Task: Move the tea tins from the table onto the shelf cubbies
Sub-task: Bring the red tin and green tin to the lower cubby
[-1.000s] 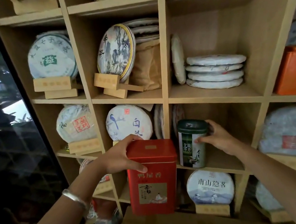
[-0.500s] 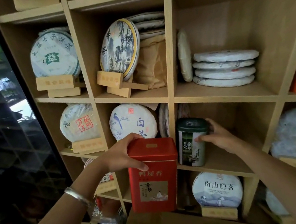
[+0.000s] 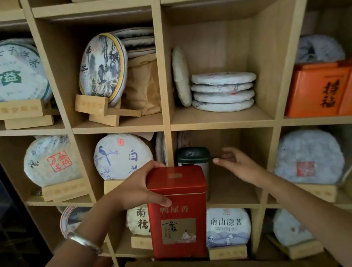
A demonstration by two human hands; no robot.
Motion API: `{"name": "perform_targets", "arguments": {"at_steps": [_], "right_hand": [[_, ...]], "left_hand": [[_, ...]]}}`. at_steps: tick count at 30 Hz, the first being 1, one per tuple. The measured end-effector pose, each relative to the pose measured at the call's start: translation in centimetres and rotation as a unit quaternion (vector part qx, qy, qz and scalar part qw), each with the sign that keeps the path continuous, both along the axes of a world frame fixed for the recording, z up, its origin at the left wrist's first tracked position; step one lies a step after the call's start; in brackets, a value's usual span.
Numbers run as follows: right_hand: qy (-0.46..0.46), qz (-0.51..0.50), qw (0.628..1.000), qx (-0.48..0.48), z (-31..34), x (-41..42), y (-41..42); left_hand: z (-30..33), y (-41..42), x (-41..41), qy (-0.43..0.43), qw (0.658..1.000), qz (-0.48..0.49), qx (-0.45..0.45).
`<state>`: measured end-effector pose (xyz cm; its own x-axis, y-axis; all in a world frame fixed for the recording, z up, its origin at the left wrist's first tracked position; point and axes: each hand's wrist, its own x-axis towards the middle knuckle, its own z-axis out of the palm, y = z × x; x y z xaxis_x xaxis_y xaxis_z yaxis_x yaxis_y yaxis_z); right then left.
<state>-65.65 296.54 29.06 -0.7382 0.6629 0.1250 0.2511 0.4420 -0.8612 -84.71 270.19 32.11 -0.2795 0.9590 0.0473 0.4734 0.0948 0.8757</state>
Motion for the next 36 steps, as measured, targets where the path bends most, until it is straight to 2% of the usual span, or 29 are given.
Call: {"name": "perform_targets", "arguments": {"at_steps": [3,7,9,13,18,22,27,36], "right_hand": [[0.026,-0.002,0.996,0.081,0.7,3.8,-1.2],[0.029,0.061,0.996,0.065,3.7,7.8,-3.2],[0.003,0.098,0.994,0.047,5.0,8.9,-3.8],[-0.085,0.128,0.984,0.090,6.4,9.5,-4.1],[-0.120,0.116,0.977,0.130,6.8,9.7,-2.8],[-0.112,0.109,0.981,0.114,7.0,9.6,-1.8],[-0.127,0.096,0.973,0.168,7.6,8.4,-0.8],[-0.167,0.082,0.963,0.194,6.6,7.5,0.4]], "left_hand": [[0.7,2.2,1.6,0.006,1.000,-0.030,0.005],[1.5,5.5,4.1,0.014,0.998,-0.051,0.016],[1.6,7.0,5.2,0.010,0.998,-0.057,0.020],[1.9,9.3,6.9,0.023,0.997,-0.076,0.021],[1.9,11.0,8.2,0.031,0.995,-0.090,0.023],[1.9,12.0,8.5,0.048,0.995,-0.079,0.030],[2.6,13.3,7.6,0.124,0.990,-0.059,0.028],[0.6,15.3,7.0,0.165,0.986,-0.022,0.021]]}}
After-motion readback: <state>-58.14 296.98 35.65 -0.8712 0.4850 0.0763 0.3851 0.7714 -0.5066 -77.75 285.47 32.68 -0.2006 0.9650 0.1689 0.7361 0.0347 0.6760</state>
